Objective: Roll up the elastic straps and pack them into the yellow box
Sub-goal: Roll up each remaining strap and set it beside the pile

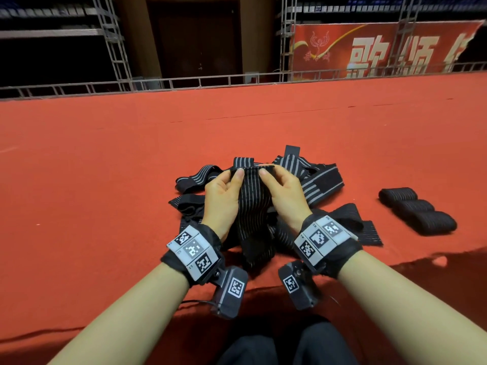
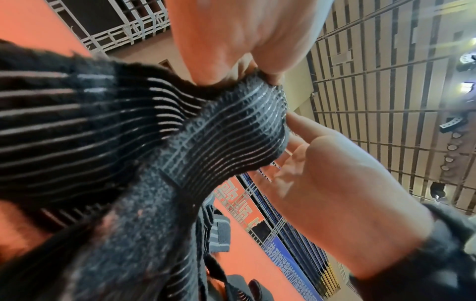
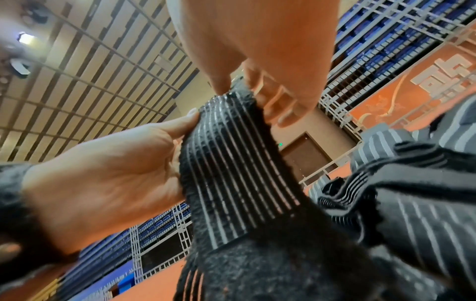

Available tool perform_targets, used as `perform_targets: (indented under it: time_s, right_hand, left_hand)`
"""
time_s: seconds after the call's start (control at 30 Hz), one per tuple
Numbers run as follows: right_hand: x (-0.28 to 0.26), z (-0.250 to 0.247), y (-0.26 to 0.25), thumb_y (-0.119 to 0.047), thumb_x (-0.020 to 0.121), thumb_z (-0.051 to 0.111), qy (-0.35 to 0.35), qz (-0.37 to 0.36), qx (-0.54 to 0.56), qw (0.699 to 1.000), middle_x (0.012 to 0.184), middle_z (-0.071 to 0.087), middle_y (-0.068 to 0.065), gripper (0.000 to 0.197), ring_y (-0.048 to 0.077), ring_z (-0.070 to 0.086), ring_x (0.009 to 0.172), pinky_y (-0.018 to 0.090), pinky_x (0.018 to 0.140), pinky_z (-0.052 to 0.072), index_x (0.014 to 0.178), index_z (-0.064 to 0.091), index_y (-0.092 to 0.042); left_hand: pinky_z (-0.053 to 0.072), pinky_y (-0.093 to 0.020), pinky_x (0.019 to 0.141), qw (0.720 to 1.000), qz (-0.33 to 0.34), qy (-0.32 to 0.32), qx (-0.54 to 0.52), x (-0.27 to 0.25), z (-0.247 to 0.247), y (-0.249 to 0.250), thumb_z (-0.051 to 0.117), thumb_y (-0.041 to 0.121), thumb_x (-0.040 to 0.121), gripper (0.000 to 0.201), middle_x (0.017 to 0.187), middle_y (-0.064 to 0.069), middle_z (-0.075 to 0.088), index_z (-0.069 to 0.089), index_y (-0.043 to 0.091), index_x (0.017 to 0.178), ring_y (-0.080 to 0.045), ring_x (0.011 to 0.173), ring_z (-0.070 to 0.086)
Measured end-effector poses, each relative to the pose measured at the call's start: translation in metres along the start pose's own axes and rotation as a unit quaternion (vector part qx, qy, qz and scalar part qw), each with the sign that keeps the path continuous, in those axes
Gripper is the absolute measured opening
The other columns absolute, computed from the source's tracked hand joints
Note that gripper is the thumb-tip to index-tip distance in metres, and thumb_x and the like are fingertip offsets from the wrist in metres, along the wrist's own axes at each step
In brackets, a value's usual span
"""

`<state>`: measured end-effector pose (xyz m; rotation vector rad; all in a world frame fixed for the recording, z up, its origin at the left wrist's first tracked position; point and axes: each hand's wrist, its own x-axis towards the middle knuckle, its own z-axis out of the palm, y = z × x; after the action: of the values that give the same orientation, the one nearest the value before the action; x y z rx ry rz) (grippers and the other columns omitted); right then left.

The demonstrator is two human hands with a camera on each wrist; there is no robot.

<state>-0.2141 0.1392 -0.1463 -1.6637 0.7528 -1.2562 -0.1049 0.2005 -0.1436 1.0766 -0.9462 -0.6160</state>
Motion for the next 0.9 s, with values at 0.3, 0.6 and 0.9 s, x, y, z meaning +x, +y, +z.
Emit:
perform_targets:
  time_s: [0.3, 0.6, 0.9]
  right_hand:
    - [0.008, -0.001, -0.082, -0.026, 0.104, 0.033, -0.091, -0.082, -0.089, 0.989, 0.088, 0.050, -0.007, 0.019, 0.004, 0.048, 0.078, 0.023, 0.071, 0.041, 0.105, 0.041, -0.010]
    - [0.022, 0.004, -0.176, -0.026, 0.101, 0.044, -0.068, -0.179, -0.068, 0.979, 0.095, 0.057, -0.001, 0.016, 0.010, 0.057, 0.088, 0.027, 0.079, 0.047, 0.106, 0.043, -0.011]
    - [0.002, -0.004, -0.179, -0.017, 0.102, 0.047, -0.126, -0.167, 0.027, 0.977, 0.054, 0.057, -0.014, 0.018, -0.002, 0.051, 0.045, 0.014, 0.041, 0.037, 0.087, 0.056, -0.010]
  left_hand:
    - [0.047, -0.034, 0.075, 0.991, 0.098, 0.003, 0.089, 0.009, 0.007, 0.063, 0.031, 0.029, 0.105, 0.027, 0.086, -0.003, 0.055, 0.050, 0.011, 0.096, -0.014, 0.078, 0.053]
    - [0.044, -0.022, 0.079, 0.965, 0.213, -0.010, 0.153, 0.008, 0.002, 0.165, 0.033, 0.022, 0.104, 0.011, 0.091, 0.006, 0.053, 0.041, 0.014, 0.100, -0.005, 0.084, 0.052]
    - [0.051, -0.039, 0.086, 0.972, 0.190, -0.031, 0.133, 0.000, -0.008, 0.179, 0.034, 0.023, 0.104, 0.016, 0.096, -0.001, 0.057, 0.046, 0.015, 0.097, -0.015, 0.091, 0.059]
